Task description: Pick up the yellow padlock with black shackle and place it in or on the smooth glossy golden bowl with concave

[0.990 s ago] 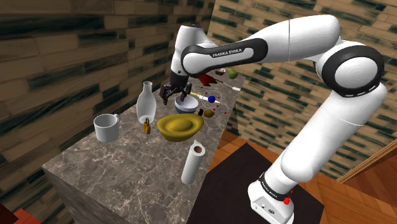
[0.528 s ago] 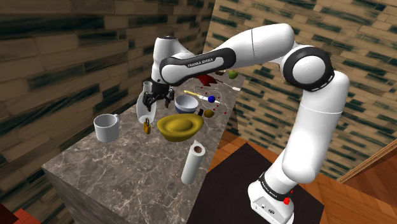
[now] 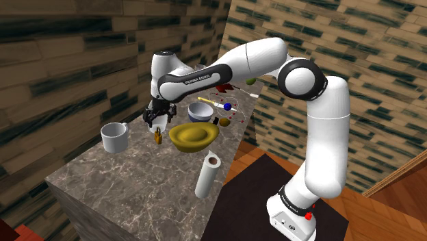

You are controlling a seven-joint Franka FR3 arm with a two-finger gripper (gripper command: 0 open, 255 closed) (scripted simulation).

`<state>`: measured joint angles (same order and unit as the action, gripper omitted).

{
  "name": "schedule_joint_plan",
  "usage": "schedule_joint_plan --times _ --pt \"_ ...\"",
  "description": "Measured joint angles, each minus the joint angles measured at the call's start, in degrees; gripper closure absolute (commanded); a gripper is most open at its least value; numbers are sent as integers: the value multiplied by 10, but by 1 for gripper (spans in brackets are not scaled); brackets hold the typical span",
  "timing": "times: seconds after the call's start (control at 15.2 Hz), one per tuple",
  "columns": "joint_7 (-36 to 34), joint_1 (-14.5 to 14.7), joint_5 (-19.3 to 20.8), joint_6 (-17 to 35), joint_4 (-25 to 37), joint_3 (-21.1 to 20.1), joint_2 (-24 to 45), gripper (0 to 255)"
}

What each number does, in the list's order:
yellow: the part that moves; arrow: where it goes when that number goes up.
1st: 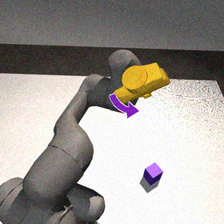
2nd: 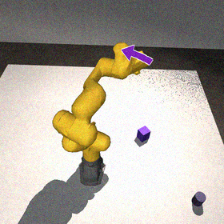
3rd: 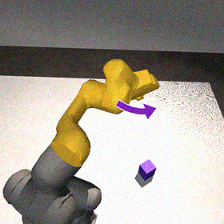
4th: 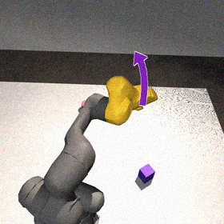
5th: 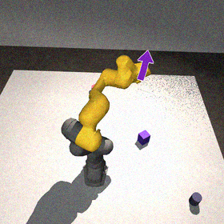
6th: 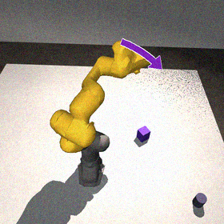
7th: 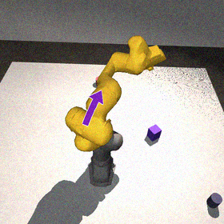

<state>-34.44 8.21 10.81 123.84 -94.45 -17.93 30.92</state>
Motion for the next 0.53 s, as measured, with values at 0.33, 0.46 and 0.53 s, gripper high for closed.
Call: schedule_joint_plan --times 0.33,0.46,0.53 --pt "-5 4 7 24 -7 4 18 0" --pt "-5 4 7 26 -7 4 19 0" --pt "-6 4 7 26 -7 4 19 0"
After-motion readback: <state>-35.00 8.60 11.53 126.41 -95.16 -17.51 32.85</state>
